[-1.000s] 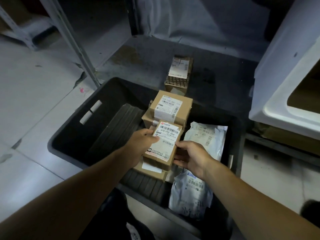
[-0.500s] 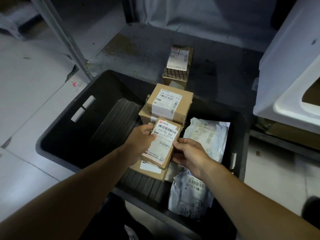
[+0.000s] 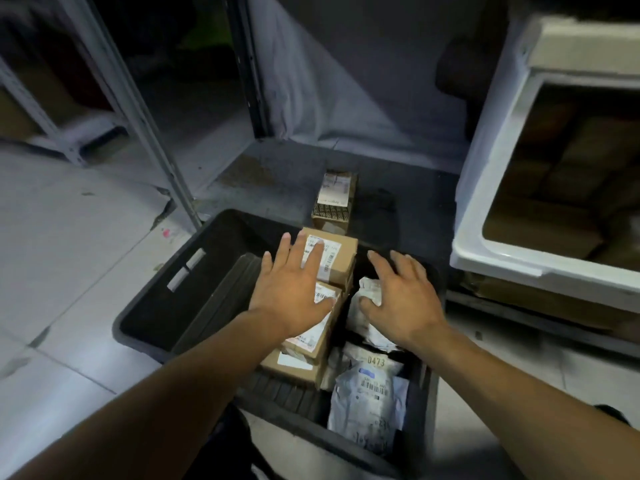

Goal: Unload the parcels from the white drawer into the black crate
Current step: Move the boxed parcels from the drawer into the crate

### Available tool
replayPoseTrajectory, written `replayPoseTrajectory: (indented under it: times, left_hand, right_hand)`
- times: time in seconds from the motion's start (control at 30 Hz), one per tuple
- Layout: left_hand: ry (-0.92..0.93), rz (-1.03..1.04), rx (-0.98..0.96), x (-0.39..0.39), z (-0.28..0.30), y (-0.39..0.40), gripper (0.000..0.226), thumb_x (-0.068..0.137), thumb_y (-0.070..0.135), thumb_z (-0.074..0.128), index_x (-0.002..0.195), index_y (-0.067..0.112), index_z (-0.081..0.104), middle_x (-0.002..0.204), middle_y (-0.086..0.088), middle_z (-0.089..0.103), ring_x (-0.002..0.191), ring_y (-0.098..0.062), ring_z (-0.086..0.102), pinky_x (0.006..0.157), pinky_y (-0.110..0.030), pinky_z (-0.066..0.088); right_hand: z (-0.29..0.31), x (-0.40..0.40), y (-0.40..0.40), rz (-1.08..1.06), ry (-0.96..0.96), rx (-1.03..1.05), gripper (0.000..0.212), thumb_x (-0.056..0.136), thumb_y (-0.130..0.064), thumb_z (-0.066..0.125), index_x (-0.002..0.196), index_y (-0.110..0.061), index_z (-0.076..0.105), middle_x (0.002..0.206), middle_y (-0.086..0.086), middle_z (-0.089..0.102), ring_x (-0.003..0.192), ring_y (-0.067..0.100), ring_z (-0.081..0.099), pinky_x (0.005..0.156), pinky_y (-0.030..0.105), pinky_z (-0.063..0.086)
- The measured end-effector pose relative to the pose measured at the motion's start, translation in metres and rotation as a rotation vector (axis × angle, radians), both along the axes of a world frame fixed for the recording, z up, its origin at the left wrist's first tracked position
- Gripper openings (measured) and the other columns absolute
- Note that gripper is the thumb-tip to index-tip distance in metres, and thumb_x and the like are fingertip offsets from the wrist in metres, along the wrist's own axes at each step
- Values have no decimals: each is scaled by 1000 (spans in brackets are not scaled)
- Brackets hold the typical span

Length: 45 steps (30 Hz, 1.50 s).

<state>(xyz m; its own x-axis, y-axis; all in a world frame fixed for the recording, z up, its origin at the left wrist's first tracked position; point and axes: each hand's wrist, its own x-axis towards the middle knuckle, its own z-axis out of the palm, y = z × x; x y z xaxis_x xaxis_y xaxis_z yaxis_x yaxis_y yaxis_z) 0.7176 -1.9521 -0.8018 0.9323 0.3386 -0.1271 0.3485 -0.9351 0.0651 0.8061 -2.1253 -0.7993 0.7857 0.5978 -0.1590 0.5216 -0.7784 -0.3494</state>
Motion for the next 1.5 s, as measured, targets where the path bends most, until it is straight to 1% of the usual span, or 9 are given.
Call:
replayPoseTrajectory:
  times: [0.17, 0.4, 0.8, 0.97, 1.1, 1.2, 1.3, 1.4, 1.5]
  left_hand:
    - [-112, -53, 7, 3, 48, -42, 99, 92, 68, 49, 161, 27, -8, 169, -6, -16, 155, -28, -20, 125, -53, 0]
    - [-181, -178, 61, 16, 100, -117, 100, 93, 69, 47, 161, 26, -12, 168, -7, -19, 154, -29, -22, 126, -54, 2]
    - [-238, -388, 53, 80, 133, -241, 92, 95, 67, 47, 162, 30, -4, 171, -6, -8, 156, -28, -15, 125, -50, 3]
    - [-259, -387, -33, 127, 128, -274, 92, 94, 66, 50, 162, 30, 0, 171, -5, -4, 156, -27, -11, 125, -49, 4]
    - [-298, -373, -149, 176, 129, -290, 88, 94, 63, 52, 162, 27, 9, 170, -7, 7, 157, -29, -1, 126, -52, 11]
    - [-365, -358, -228, 213, 128, -302, 82, 93, 61, 56, 158, 23, 24, 162, -12, 30, 151, -33, 23, 121, -52, 28]
    - [-437, -325, -370, 251, 123, -316, 68, 94, 55, 61, 151, 26, 36, 151, -7, 46, 138, -29, 44, 111, -41, 42]
    - [-492, -330, -498, 288, 125, -331, 58, 97, 50, 59, 147, 26, 46, 145, -2, 55, 130, -24, 53, 94, -25, 41]
    - [-535, -314, -609, 319, 127, -345, 50, 98, 49, 58, 140, 24, 52, 139, -2, 59, 126, -22, 56, 92, -23, 44]
  right_hand:
    - [58, -10, -43, 20, -217, -43, 87, 97, -55, 52, 163, -34, -2, 171, 9, -1, 157, 31, -5, 127, 49, 10]
    - [113, -17, -124, -120, -325, -22, 87, 97, -53, 52, 162, -36, -2, 171, 8, -4, 157, 31, -7, 125, 53, 8]
    - [138, 15, -255, -313, -344, -34, 85, 97, -50, 54, 163, -35, 2, 171, 9, -1, 157, 31, -6, 126, 53, 9]
    - [127, 57, -280, -409, -278, 81, 85, 97, -46, 58, 163, -33, 6, 171, 8, 2, 157, 30, -3, 127, 51, 14]
    - [125, 109, -299, -522, -254, 227, 83, 94, -35, 63, 161, -30, 15, 168, 9, 13, 154, 32, 10, 123, 50, 24]
    - [124, 147, -310, -625, -263, 336, 76, 92, -32, 65, 157, -25, 26, 157, 8, 28, 147, 34, 26, 114, 48, 34]
    - [122, 186, -316, -683, -333, 404, 72, 90, -32, 67, 153, -19, 34, 154, 12, 37, 141, 38, 36, 111, 48, 39]
    - [120, 221, -313, -677, -428, 506, 70, 89, -36, 70, 150, -16, 41, 146, 14, 51, 134, 36, 47, 105, 38, 42]
    - [122, 250, -306, -669, -456, 558, 61, 86, -37, 63, 141, -12, 52, 134, 11, 62, 127, 31, 55, 101, 31, 42]
